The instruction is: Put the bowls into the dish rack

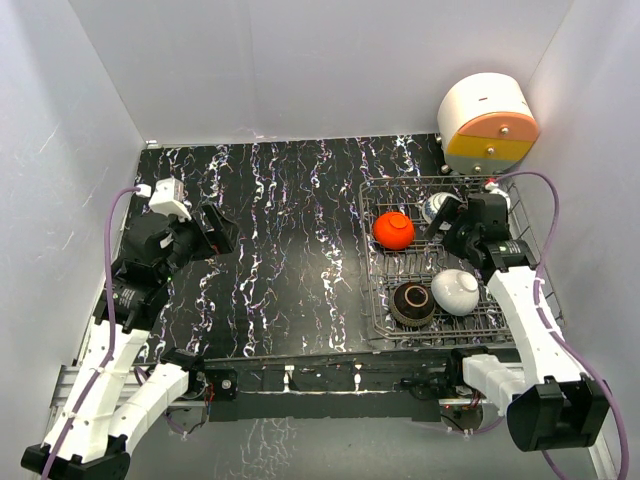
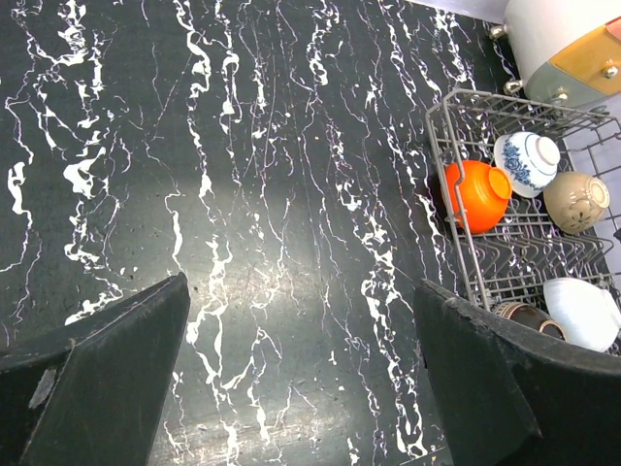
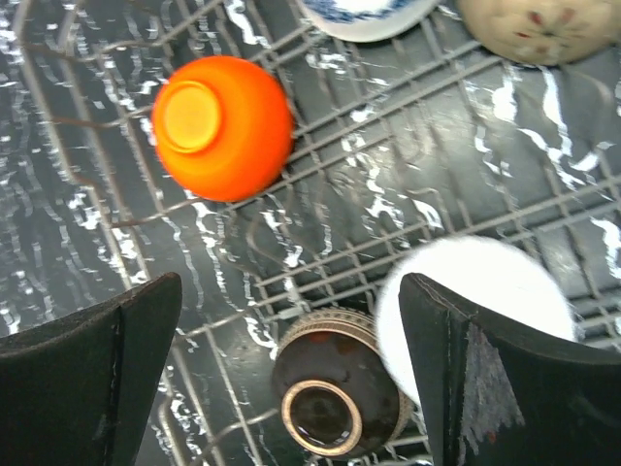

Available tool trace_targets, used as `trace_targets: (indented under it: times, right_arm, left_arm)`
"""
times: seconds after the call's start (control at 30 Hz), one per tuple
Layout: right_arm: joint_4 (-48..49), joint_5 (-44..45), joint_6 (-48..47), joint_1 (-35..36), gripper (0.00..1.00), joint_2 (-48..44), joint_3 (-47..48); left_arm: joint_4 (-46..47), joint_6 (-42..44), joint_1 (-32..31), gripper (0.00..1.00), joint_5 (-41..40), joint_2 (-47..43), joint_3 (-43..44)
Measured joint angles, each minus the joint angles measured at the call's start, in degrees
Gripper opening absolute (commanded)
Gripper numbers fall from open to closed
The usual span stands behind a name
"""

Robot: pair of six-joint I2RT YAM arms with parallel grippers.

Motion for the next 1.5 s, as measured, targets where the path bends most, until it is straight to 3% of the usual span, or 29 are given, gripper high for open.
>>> trace_targets:
  times: [0.13, 0.63, 0.8, 1.5]
  right_arm:
    - [-4.70, 5.53, -1.55, 0.00, 0.99, -1.03, -0.22]
    - [-18.03, 17.79, -0.57, -0.04, 0.99, 10.45, 5.90]
    - [-21.59, 18.47, 0.87, -0.04, 0.99, 14.43, 6.21]
    - [-30.03, 20.70, 4.52, -0.04, 0.99, 15.02, 6.23]
  left_arm:
    - [1.14, 0.00, 0.00, 0.97, 0.57, -0.15, -0.87]
    - [3.72, -0.22, 0.00, 0.97, 4.28, -0.83, -3.65]
    - [5.16, -0.52, 0.00, 0.97, 5.46, -1.53, -4.50]
    - [4.48, -0.39, 0.00, 0.97, 5.88, -4.15, -8.63]
